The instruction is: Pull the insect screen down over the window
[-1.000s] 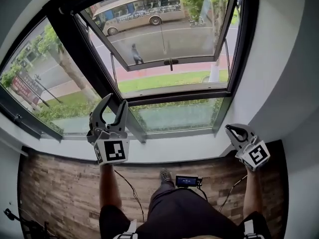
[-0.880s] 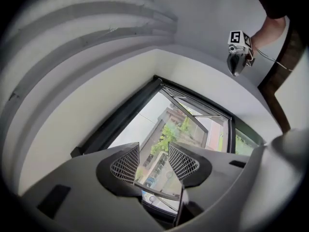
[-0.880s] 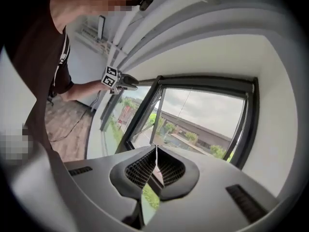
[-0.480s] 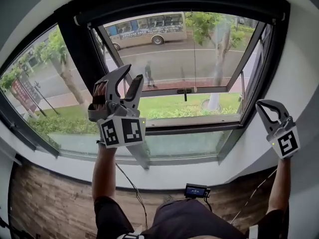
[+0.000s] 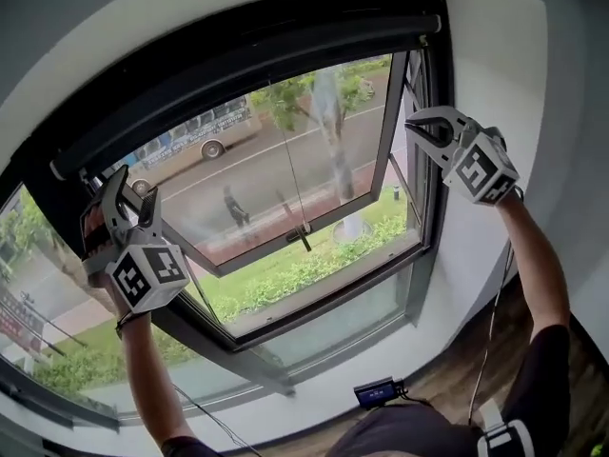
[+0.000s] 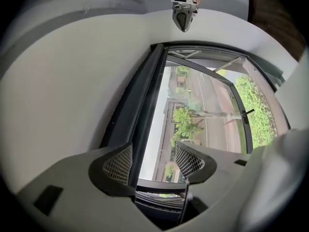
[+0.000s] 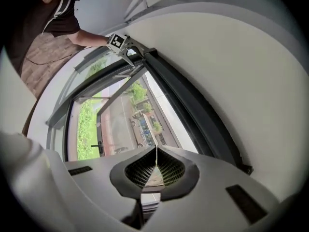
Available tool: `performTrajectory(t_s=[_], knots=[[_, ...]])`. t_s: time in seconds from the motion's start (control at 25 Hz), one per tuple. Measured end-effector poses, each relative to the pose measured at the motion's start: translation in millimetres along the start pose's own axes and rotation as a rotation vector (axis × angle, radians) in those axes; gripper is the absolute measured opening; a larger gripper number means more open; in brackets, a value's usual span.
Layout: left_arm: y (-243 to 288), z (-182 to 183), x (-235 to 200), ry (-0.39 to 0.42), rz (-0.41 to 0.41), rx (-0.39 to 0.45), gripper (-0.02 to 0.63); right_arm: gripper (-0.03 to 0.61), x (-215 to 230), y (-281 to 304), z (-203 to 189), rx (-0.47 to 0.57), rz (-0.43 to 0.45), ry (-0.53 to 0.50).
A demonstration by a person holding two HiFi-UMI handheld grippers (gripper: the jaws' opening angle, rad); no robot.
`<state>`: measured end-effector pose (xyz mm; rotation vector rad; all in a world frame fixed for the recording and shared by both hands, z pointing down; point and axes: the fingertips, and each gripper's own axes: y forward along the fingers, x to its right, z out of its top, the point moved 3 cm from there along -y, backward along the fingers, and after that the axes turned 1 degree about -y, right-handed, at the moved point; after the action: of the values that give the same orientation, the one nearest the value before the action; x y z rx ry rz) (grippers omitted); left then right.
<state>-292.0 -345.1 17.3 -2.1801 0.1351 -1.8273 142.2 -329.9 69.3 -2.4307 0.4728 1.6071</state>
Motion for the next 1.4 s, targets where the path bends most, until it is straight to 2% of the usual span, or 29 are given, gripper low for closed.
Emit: performTrajectory(t_s=[0.2,0.44,0.64,0.76,0.88,0.96,1.04,1.12,1.28,1.4], knots=[[35.8,-15.2,0.0,-0.021,-0.007,-0.034,0.276,0.009,57.4,16.3,-26.9,-0.100,-0.078,-0.089],[53.6,-40.3,-15.2,-0.035,0.030,-0.111,0.276,0.008,99.7,41.0,-31.0,-0.057,-0.121,-0.122],[55.6,-33.8,-27.4,-0.023,0.012,-0.122,0.275,0.009,112.5,51.5,-34.7,-0.037,-0.110,-0.168],[52.8,-32.1,-35.7,-0.034,-0.010,-0.116,0.196,0.009,117.3,59.5,-35.1,-0.019,-0.095,-0.178],[51.2,-21.6,-34.7,-0.017,-0.036,-0.089,0.178,0.008,120.7,63.6,-34.6,-0.008,-0.088,-0.185],[53.8,-16.2,-32.3,0.036,-0.039,-0.114,0.170,0.008,123.1,65.8,-34.5,0.001,-0.090,-0.188],[57.6,-17.0,-32.9,0.062,-0.040,-0.154,0.116,0.008,123.7,66.5,-35.2,0.009,-0.087,-0.186],[61.2,-19.8,-36.6,0.054,-0.038,-0.174,0.053,0.008,123.9,65.7,-37.2,0.012,-0.083,-0.186],[67.7,-20.8,-37.0,0.120,-0.027,-0.218,0.041,0.009,127.8,63.4,-42.6,0.007,-0.084,-0.173],[78.2,-18.8,-32.8,0.163,-0.038,-0.214,0.041,0.009,131.1,53.4,-52.1,-0.018,-0.096,-0.161]])
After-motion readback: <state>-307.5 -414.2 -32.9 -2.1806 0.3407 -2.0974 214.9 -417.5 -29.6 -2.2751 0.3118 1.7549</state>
